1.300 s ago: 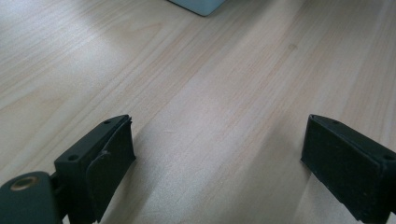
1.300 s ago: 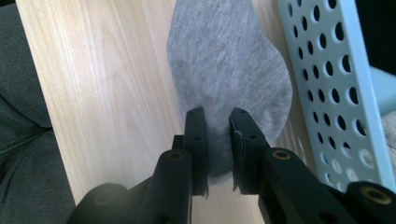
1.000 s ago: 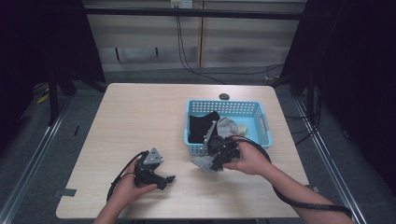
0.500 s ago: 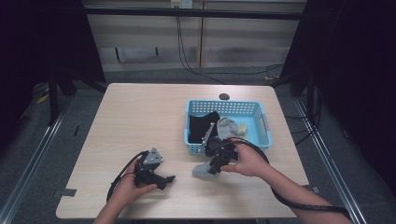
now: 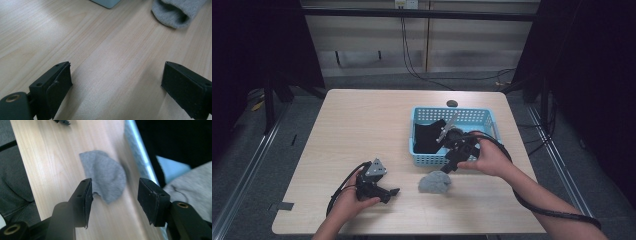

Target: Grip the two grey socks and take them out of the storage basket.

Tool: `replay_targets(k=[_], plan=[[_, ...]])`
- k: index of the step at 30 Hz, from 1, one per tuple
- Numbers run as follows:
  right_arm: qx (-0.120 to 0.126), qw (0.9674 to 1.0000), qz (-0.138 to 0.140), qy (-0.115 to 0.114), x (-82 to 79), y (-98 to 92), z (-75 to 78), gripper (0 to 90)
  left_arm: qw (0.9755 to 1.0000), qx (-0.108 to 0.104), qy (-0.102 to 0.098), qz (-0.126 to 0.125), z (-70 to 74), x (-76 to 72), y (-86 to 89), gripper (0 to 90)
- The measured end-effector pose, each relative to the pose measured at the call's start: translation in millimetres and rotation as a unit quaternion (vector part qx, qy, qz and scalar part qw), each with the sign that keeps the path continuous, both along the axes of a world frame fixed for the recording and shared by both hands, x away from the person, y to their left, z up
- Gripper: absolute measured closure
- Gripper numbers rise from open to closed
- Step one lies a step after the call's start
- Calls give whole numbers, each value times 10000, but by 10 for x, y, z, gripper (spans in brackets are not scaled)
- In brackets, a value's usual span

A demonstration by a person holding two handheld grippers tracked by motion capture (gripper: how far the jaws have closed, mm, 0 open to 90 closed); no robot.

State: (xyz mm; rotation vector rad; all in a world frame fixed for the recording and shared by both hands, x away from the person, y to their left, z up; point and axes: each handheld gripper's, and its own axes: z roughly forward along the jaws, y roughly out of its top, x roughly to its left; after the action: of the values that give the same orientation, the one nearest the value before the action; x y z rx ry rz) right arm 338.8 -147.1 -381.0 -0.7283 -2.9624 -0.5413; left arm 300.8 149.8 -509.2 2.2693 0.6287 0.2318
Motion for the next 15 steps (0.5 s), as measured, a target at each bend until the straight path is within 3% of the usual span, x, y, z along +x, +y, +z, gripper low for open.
replay_targets(k=[7, 15], plan=[[54, 9990, -382, -211, 230, -161, 126, 429, 10000, -40, 9, 31, -3, -3, -4, 85], [-168, 9964, -795, -232, 514, -331, 6, 442, 10000, -63, 18, 45, -5, -6, -7, 85]])
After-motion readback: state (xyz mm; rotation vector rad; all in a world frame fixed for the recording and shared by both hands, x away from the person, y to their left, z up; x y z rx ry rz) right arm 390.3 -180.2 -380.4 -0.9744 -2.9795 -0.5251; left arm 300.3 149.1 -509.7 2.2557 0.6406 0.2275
